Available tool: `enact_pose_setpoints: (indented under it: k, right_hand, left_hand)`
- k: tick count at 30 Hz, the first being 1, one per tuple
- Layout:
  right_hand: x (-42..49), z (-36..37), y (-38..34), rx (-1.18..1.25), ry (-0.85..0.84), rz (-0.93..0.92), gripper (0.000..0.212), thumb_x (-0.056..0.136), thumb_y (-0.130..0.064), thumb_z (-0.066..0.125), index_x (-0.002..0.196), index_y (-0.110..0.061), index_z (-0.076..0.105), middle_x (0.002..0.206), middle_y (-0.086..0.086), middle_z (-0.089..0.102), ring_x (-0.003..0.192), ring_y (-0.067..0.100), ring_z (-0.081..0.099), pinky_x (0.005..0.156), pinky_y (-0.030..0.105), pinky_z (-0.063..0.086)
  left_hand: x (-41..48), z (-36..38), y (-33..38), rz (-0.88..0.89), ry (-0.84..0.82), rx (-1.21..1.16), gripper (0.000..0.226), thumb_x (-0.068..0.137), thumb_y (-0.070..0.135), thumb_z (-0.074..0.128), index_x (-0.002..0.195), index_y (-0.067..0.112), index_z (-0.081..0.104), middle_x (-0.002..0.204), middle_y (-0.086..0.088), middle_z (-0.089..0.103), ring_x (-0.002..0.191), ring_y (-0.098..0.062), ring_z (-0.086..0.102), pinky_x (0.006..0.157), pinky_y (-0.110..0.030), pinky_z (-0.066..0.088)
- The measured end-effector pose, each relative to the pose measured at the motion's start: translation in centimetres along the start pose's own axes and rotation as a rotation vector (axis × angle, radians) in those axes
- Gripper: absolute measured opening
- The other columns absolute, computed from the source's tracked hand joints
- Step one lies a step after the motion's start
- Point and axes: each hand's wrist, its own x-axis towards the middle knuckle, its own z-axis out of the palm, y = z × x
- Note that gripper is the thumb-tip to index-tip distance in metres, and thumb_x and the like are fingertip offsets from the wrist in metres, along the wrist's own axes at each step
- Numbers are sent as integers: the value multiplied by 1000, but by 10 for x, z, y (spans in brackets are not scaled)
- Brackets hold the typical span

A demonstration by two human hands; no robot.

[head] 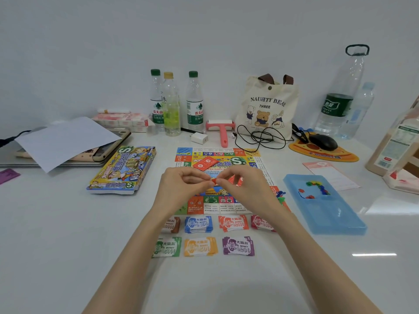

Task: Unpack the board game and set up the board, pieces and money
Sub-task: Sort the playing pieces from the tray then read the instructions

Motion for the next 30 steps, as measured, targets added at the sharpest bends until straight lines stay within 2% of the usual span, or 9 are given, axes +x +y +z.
enact_pose_setpoints:
  k: [6, 14, 19, 22, 26, 28, 30]
  right_hand:
    - [0, 1, 1, 68, -20, 64, 7, 85, -27, 70, 79, -30, 72, 73, -20, 65, 73, 12, 57, 68, 22, 46]
    - [1, -2, 2, 175, -94, 106, 11, 90, -26, 64, 84, -21, 72, 77, -6, 67, 73, 24, 55, 71, 34, 49]
    - [2, -13, 6, 229, -121, 166, 10, 91, -24, 63, 85, -22, 70, 81, -6, 68, 72, 5, 56, 65, 12, 44]
    - [4, -24, 12, 121, -97, 173, 11, 92, -26, 62, 82, -27, 68, 81, -7, 66, 72, 5, 54, 62, 12, 42]
    - [5, -35, 20, -74, -130, 168, 10, 93, -27, 60, 84, -29, 64, 87, -11, 64, 77, 8, 53, 66, 23, 43]
    - [6, -40, 22, -177, -158, 156, 10, 94, -27, 59, 85, -27, 63, 87, -14, 61, 77, 8, 52, 67, 25, 44]
    - [9, -43, 22, -267, -184, 144, 10, 95, -27, 58, 86, -26, 63, 83, -17, 56, 72, 5, 50, 62, 22, 37]
  left_hand:
    - [1, 1, 1, 5, -15, 2, 14, 68, 12, 85, 77, 16, 75, 67, 4, 73, 67, -10, 71, 62, -15, 54]
    - [1, 2, 0, 19, -25, -17, 13, 71, 15, 83, 79, 20, 75, 71, 4, 74, 70, -11, 72, 66, -18, 56]
    - [3, 2, -4, 35, -37, -40, 10, 77, 17, 79, 86, 19, 75, 78, 3, 75, 75, -11, 72, 70, -20, 56]
    - [7, 2, -10, 58, -24, 14, 8, 84, 15, 72, 89, 21, 75, 84, 5, 75, 79, -8, 71, 75, -23, 56]
    - [7, 3, -14, 93, -46, 273, 22, 93, 10, 59, 91, 29, 70, 94, 16, 69, 85, 6, 61, 69, -1, 43]
    - [6, 5, -16, 83, -84, 362, 27, 96, 9, 53, 96, 32, 67, 101, 16, 66, 90, 3, 58, 67, 0, 39]
    - [6, 6, -18, 73, -124, 428, 31, 98, 8, 47, 105, 30, 66, 111, 12, 65, 94, -2, 56, 67, -2, 37]
